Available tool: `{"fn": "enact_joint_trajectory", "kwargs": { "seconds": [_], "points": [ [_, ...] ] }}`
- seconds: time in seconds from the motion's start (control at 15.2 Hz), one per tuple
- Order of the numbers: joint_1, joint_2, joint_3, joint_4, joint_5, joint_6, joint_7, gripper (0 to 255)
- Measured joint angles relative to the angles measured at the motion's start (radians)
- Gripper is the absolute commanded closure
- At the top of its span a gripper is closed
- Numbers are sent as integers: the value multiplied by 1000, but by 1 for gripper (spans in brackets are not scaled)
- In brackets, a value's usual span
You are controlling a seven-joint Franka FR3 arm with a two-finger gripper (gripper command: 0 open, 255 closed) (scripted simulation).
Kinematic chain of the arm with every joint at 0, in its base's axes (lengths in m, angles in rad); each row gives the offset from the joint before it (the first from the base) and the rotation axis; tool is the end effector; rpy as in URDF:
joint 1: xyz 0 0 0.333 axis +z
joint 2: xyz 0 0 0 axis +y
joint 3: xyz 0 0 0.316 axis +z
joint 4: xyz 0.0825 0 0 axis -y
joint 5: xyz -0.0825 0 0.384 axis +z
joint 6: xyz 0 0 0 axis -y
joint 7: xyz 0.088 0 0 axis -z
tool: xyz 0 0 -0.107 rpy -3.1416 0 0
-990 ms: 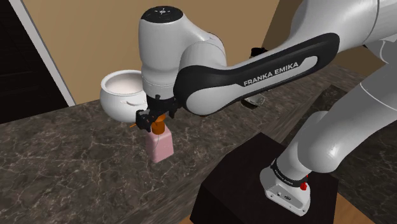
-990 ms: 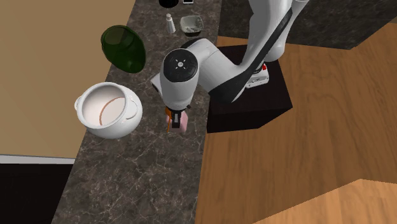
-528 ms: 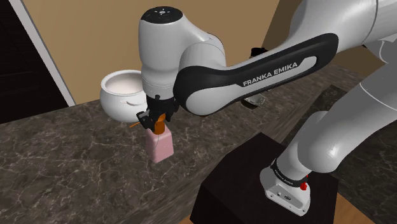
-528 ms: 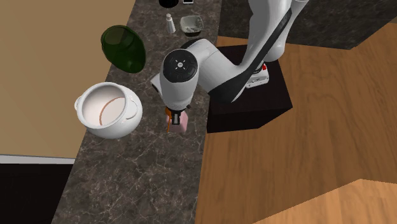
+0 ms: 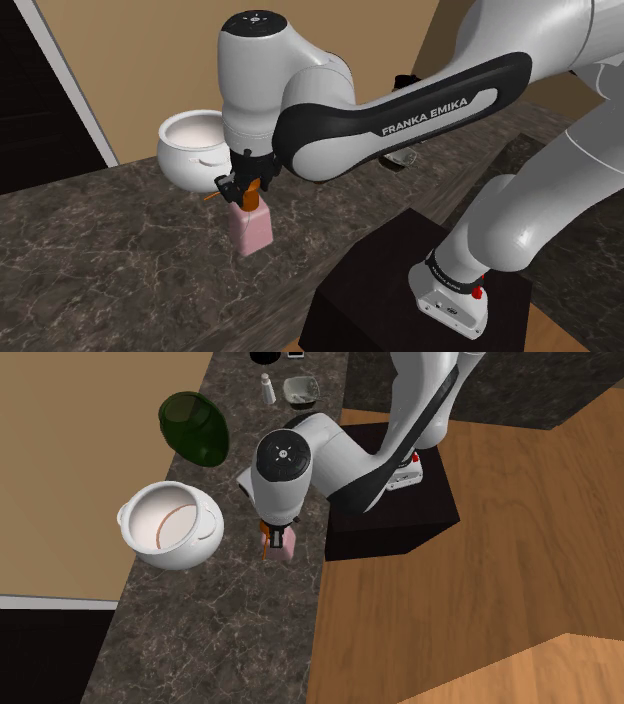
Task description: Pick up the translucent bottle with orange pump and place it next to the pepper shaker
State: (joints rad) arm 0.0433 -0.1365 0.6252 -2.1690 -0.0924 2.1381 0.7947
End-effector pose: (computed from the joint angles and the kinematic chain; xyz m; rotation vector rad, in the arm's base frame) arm 0.4072 0.3255 0.4498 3.0619 -0.1238 0.2528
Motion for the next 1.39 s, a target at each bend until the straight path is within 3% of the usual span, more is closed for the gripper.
{"fn": "enact_joint_trajectory", "kwargs": {
  "seconds": [1.39],
  "points": [
    [0,-58,-25,221,44,-265,-62,255]
  ]
}}
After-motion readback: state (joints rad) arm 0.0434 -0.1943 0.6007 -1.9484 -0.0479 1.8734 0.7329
